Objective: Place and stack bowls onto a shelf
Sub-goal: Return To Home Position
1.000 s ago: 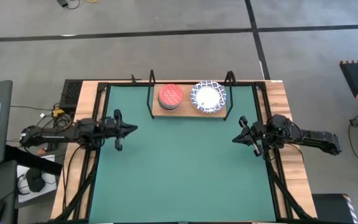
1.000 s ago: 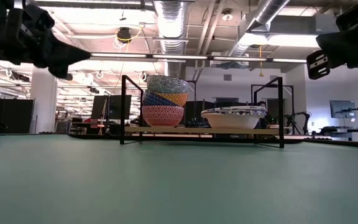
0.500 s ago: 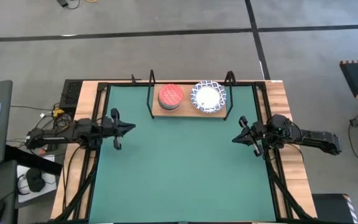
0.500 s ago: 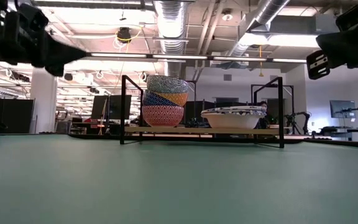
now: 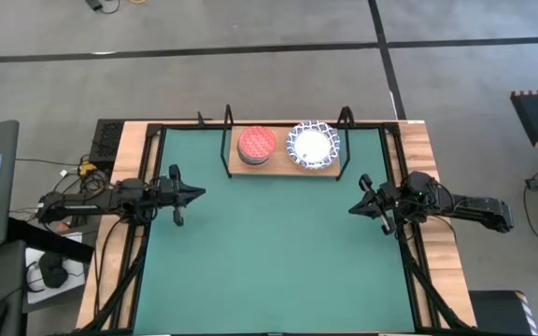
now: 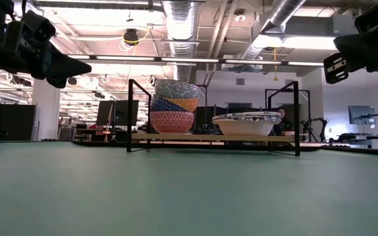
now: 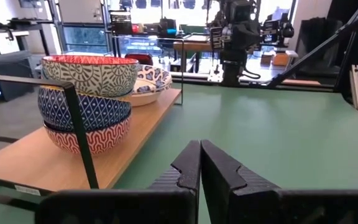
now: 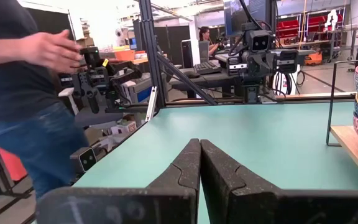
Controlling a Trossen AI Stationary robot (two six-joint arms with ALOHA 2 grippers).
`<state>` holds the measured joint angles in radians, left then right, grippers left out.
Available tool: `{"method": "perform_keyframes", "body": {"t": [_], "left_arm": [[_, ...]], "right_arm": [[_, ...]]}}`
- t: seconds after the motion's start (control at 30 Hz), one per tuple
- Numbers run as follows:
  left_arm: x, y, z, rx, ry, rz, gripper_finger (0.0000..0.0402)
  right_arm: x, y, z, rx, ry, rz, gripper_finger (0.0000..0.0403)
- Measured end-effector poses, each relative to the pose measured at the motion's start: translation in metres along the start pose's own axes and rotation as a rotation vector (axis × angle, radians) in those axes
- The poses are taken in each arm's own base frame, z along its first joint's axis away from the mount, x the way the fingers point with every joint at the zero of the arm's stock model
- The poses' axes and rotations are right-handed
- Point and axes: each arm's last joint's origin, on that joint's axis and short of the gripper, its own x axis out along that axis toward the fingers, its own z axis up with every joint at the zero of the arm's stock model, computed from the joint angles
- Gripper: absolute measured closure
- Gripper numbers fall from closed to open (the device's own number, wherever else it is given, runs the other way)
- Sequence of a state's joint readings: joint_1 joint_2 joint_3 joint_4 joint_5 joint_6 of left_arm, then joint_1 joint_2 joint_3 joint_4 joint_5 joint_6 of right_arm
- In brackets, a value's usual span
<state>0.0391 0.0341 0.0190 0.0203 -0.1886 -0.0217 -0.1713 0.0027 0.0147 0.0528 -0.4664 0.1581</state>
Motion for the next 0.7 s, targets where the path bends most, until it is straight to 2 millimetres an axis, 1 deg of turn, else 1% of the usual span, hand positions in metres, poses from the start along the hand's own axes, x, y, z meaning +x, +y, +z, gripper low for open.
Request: {"method": "perform_keyframes", "body": {"t": [0.17,0.3,0.37,0.57,0.7], "left_arm": [[-0.0004,0.0001,0.0005,-0.001,-0.003,0.0,0.0401],[-0.0025,0.0008,0.0037,-0.009,-0.037,0.007,0.0401],[-0.0021,0.0011,0.0028,-0.048,-0.027,0.017,0.0401],[-0.0022,0.003,0.0034,0.072,-0.032,0.052,0.0401],[-0.0021,0.0031,0.0033,0.071,-0.029,0.041,0.0401]], "right_arm": [[0.0,0.0,0.0,0.0,0.0,0.001,0.0364],[0.0,0.0,0.0,0.0,0.0,0.0,0.0364],[0.0,0.0,-0.0001,0.0,0.0,0.0,0.0364],[0.0,-0.0001,-0.0003,0.0,0.001,0.0,0.0364],[0.0,-0.0001,-0.0003,0.0,0.001,0.0,0.0364]]}}
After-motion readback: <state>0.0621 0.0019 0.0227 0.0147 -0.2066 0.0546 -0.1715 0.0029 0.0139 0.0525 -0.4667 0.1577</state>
